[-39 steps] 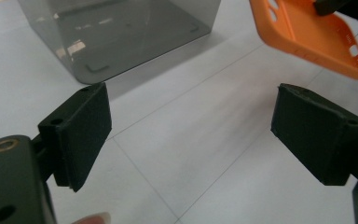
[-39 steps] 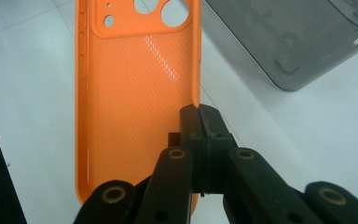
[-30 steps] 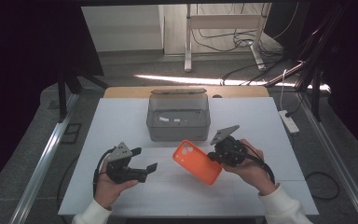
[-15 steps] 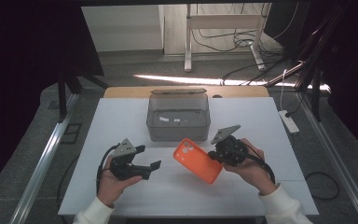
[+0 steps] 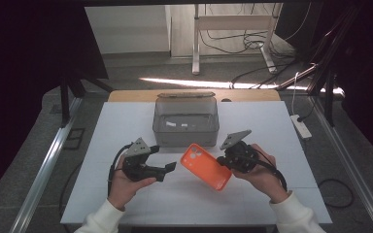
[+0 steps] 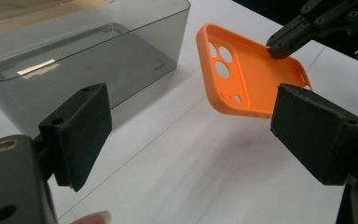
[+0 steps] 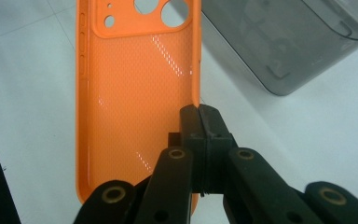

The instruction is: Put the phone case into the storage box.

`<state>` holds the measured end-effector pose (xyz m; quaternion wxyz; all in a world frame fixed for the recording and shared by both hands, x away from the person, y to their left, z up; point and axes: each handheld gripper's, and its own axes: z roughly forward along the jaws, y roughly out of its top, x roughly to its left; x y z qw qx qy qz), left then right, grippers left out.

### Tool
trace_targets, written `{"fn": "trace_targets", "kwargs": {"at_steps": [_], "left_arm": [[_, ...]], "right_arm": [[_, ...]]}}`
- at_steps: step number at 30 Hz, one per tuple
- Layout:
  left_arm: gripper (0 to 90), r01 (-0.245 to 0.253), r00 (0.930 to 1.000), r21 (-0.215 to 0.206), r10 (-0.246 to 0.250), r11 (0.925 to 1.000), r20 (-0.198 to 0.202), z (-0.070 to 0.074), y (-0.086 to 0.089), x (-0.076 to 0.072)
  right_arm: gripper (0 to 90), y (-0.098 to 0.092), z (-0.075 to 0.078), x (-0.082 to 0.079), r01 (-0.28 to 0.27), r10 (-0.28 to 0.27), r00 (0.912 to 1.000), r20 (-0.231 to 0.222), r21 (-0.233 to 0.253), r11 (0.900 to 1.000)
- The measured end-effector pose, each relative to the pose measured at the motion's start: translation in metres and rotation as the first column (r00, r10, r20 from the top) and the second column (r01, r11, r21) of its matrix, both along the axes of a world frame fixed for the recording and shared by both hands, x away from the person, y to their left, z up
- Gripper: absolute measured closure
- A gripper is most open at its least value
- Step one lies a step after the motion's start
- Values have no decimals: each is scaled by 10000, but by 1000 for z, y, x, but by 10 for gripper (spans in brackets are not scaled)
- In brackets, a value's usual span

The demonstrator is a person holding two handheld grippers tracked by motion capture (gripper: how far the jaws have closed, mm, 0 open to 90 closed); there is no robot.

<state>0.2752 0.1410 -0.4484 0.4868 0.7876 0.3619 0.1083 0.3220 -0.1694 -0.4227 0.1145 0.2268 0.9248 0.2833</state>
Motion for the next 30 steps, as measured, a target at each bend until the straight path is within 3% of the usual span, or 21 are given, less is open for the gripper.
{"fn": "trace_targets", "kwargs": {"at_steps": [30], "left_arm": [[126,397,9988,-30,-397,9992,-293,4,-16,14]], "right_arm": [[900,1,2,-1,-93,92,9998,164,80,9999]]}}
